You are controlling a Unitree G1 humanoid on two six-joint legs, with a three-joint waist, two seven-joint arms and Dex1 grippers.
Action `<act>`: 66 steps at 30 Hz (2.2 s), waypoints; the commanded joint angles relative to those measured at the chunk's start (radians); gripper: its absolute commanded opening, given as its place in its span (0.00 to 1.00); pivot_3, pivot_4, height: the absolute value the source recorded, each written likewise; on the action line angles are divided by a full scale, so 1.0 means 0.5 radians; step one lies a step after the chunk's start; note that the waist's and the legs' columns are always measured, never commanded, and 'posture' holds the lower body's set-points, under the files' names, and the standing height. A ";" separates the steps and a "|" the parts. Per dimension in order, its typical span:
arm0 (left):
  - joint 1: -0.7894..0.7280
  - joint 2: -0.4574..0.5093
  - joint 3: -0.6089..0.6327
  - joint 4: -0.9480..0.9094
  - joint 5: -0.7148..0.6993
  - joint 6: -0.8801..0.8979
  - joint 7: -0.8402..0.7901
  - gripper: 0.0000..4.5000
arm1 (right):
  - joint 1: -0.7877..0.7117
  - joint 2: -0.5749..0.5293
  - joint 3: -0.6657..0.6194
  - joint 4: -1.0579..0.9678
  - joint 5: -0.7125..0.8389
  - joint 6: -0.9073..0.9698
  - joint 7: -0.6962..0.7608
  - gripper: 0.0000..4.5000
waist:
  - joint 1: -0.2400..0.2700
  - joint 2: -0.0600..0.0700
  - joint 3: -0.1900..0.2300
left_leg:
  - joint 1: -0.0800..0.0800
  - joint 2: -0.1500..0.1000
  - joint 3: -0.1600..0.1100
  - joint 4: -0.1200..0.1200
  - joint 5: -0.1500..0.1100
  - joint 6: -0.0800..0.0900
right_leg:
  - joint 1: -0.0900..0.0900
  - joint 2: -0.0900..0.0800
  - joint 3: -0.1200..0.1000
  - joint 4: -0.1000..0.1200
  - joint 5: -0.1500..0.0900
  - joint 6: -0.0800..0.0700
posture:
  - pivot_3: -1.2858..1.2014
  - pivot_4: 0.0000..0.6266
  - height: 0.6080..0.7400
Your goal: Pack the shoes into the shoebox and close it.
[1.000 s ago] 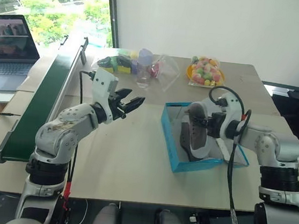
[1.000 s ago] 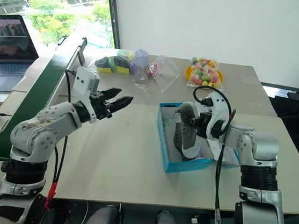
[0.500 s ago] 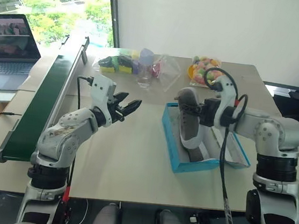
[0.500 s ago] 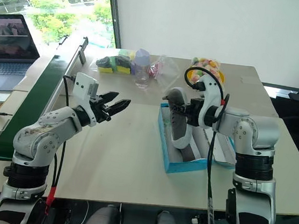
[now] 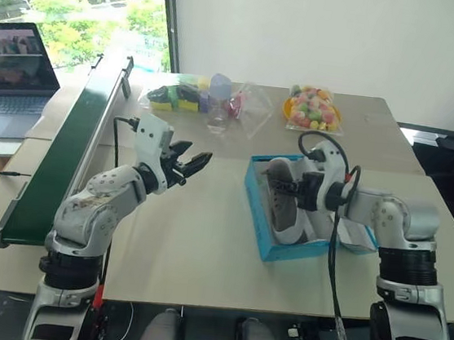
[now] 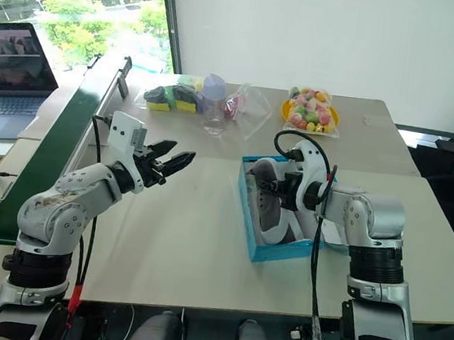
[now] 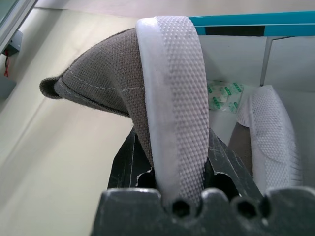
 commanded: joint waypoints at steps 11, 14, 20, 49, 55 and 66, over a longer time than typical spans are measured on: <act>0.276 -0.013 0.010 -0.460 0.011 0.029 0.164 0.68 | -0.233 -0.032 0.587 0.583 -0.513 -0.308 0.175 0.12 | -0.005 0.000 0.000 | 0.001 -0.001 0.003 0.000 0.000 0.000 | 0.000 -0.001 0.002 -0.001 0.000 0.000 | 0.52 0.24 1.00; 0.344 -0.003 -0.031 -0.559 0.015 0.044 0.179 0.68 | -0.371 0.009 0.760 0.843 -0.678 -0.528 0.292 0.12 | -0.005 -0.001 0.000 | 0.003 0.001 0.005 0.004 0.000 0.000 | 0.002 0.001 0.003 0.000 0.002 -0.001 | 0.52 0.24 1.00; 0.404 0.010 -0.075 -0.650 0.036 0.059 0.208 0.68 | -0.596 0.141 0.914 1.280 -0.933 -0.899 0.459 0.12 | -0.012 -0.001 -0.001 | 0.005 0.002 0.007 0.009 0.005 0.003 | 0.003 0.000 0.003 0.000 0.004 0.000 | 0.52 0.24 1.00; -0.010 -0.026 -0.390 -0.103 0.143 -0.236 -0.224 0.70 | -0.394 -0.163 -0.135 -0.273 -0.504 0.496 0.282 0.94 | 0.009 -0.001 0.000 | -0.006 0.001 0.010 -0.005 0.018 0.003 | -0.008 -0.006 0.003 -0.004 0.010 -0.010 | 0.52 0.24 1.00; -0.080 0.052 -0.426 -0.083 0.129 -0.206 -0.403 0.70 | 0.006 -0.428 -0.417 -0.663 -0.311 0.629 0.357 0.55 | 0.032 -0.001 0.000 | -0.008 0.000 0.011 -0.005 0.018 0.003 | -0.009 -0.006 0.004 -0.006 0.004 -0.001 | 0.52 0.24 1.00; -0.492 0.190 -0.638 0.175 0.190 -0.210 -0.877 0.70 | 0.873 -0.423 -1.083 -1.433 0.133 0.875 0.312 0.01 | 0.043 -0.002 -0.001 | 0.000 0.001 0.007 -0.004 0.016 0.000 | 0.000 -0.003 0.001 -0.007 0.001 0.002 | 0.52 0.24 1.00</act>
